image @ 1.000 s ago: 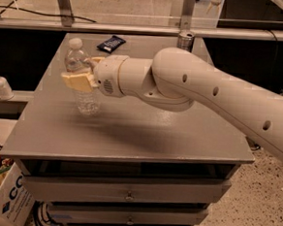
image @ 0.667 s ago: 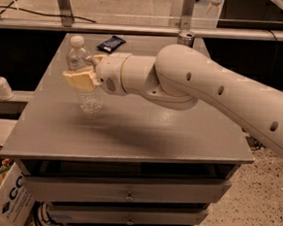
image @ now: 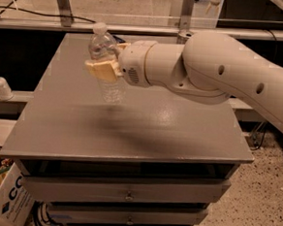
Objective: Move water bottle near redbull can
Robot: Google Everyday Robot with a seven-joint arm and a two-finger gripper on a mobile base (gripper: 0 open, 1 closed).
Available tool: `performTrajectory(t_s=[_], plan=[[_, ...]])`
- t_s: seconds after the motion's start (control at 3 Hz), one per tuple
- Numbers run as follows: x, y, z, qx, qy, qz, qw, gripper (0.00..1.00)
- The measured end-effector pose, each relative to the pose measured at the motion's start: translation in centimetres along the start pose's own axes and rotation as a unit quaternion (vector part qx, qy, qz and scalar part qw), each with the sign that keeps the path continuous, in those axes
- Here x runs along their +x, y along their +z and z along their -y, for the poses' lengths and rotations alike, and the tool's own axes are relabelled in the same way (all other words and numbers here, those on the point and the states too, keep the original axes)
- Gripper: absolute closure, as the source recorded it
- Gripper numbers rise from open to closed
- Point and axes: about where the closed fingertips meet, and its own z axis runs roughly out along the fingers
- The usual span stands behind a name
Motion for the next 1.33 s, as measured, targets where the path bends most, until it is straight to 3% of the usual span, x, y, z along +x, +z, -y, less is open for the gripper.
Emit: performTrajectory(t_s=[0.33, 1.0, 1.33], plan=[[0.3, -4.0, 2.3, 0.044, -0.006, -0.015, 0.9989, 1.00], [1.1, -4.2, 2.3, 0.046, -0.002, -0.021, 0.9987, 1.00], [2.2, -6.1, 3.7, 0.064, -0.005, -0.034, 0.9974, 1.00]])
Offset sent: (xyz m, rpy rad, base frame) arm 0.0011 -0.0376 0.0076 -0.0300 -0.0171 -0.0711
